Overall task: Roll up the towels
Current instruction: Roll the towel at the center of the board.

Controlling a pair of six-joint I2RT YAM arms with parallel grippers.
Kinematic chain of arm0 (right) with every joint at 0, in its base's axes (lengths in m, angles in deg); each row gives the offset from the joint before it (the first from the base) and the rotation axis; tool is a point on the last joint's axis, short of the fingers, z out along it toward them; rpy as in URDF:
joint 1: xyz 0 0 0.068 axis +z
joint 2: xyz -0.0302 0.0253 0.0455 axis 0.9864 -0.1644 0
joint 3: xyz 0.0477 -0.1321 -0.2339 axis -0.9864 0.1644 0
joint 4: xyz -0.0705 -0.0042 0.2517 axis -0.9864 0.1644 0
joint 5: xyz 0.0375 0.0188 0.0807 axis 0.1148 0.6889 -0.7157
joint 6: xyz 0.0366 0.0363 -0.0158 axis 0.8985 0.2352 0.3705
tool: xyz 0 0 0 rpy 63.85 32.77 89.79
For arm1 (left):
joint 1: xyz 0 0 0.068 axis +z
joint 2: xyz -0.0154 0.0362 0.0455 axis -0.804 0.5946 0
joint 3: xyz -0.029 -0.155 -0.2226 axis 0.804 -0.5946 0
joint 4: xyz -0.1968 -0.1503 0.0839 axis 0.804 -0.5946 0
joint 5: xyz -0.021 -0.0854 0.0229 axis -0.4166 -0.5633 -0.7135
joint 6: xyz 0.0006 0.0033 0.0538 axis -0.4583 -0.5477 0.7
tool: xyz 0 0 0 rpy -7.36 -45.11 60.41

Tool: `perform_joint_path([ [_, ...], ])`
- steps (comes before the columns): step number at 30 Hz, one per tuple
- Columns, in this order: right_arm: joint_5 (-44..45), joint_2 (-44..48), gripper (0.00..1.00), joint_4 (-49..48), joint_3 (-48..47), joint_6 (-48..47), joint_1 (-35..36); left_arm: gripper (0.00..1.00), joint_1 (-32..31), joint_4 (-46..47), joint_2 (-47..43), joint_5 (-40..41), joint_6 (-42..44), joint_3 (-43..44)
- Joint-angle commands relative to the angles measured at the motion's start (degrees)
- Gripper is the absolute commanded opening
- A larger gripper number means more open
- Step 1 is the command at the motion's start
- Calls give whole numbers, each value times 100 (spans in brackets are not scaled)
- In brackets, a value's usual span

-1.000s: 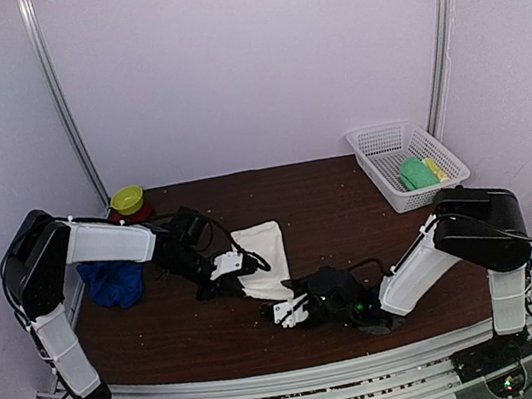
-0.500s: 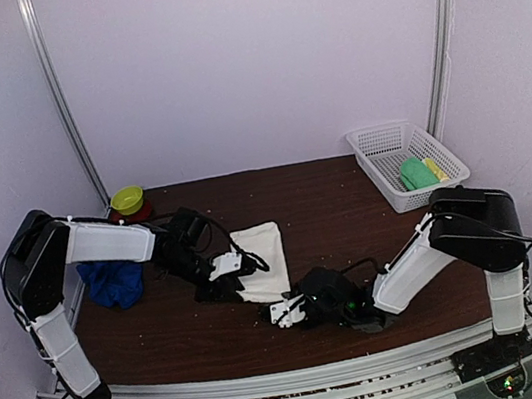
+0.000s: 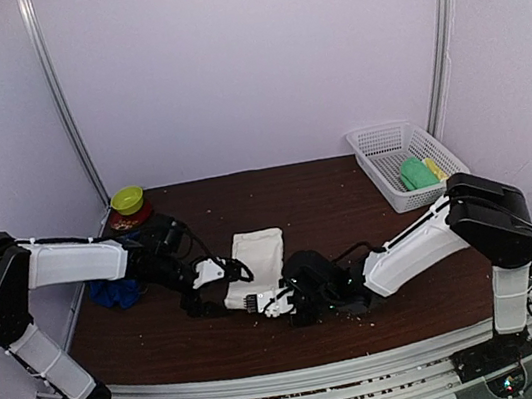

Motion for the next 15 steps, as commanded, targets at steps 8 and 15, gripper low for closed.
perform_joint_path([
  [8, -1406, -245, 0, 1874, -1025, 1381, -547, 77, 51, 1234, -714, 302, -50, -874],
  [15, -1987, -562, 2, 2511, -1468, 1672, -769, 70, 52, 1777, -846, 496, -274, -1146],
])
